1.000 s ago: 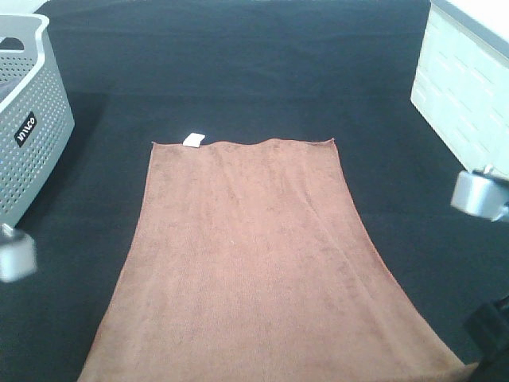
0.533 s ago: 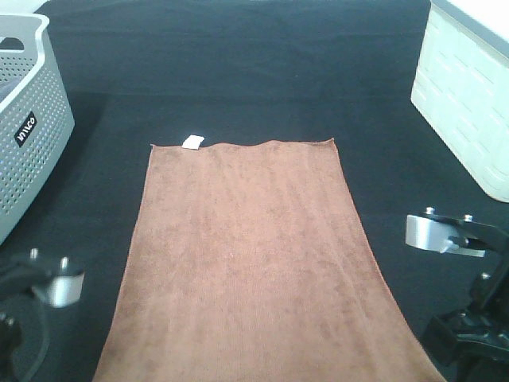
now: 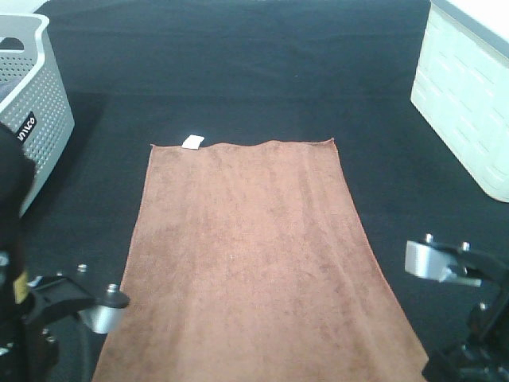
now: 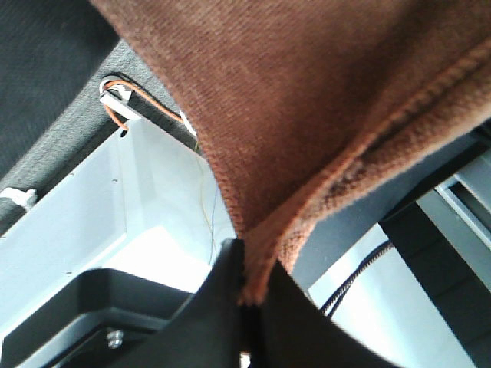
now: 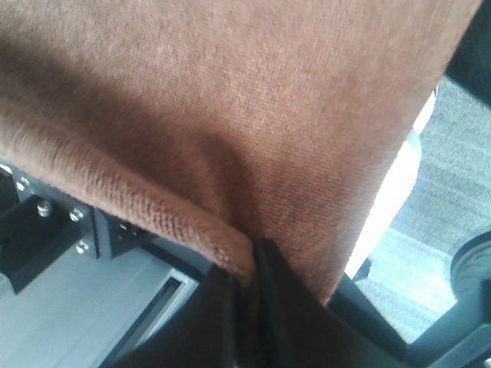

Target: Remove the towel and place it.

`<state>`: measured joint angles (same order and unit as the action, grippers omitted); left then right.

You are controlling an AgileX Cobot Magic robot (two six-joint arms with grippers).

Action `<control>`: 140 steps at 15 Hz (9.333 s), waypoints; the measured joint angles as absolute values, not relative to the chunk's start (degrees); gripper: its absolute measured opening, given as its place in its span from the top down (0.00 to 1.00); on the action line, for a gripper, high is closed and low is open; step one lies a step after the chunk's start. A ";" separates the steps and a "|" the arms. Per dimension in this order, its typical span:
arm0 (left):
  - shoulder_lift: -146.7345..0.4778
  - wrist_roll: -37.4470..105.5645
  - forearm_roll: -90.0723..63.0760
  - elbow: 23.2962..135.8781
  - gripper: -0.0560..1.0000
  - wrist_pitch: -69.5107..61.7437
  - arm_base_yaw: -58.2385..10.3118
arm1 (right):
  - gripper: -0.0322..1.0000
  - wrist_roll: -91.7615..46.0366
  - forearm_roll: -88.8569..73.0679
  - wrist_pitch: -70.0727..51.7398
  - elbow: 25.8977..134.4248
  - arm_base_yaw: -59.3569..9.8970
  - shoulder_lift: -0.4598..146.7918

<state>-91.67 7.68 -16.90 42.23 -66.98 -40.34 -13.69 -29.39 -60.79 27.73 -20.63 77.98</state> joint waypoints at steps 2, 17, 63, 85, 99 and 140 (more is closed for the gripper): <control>-92.99 7.33 -17.48 43.54 0.95 -66.92 -42.69 | 0.90 -14.44 -30.54 -60.62 26.76 -20.63 77.98; -94.25 6.59 -34.09 44.35 0.28 -59.13 -44.98 | 0.25 -10.94 -31.11 -57.70 27.16 -20.40 77.92; -143.76 5.79 -24.69 116.83 0.24 -56.21 -12.49 | 0.19 -11.46 -21.72 -48.93 111.90 -12.66 141.41; -145.93 5.27 -15.81 125.65 0.94 -55.12 -13.12 | 0.97 -9.91 -11.34 -44.46 120.21 -14.32 143.12; -145.93 7.10 -11.06 131.95 0.94 -35.41 -13.12 | 0.97 -9.91 -6.02 -28.36 127.60 -14.32 143.12; -157.39 8.19 -9.68 132.07 0.54 -14.61 -13.12 | 0.49 -9.91 -8.42 -10.43 127.88 -13.92 154.76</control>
<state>-157.39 8.19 -9.68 132.07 -14.61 -13.12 -9.91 -8.42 -10.43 127.88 -13.92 154.76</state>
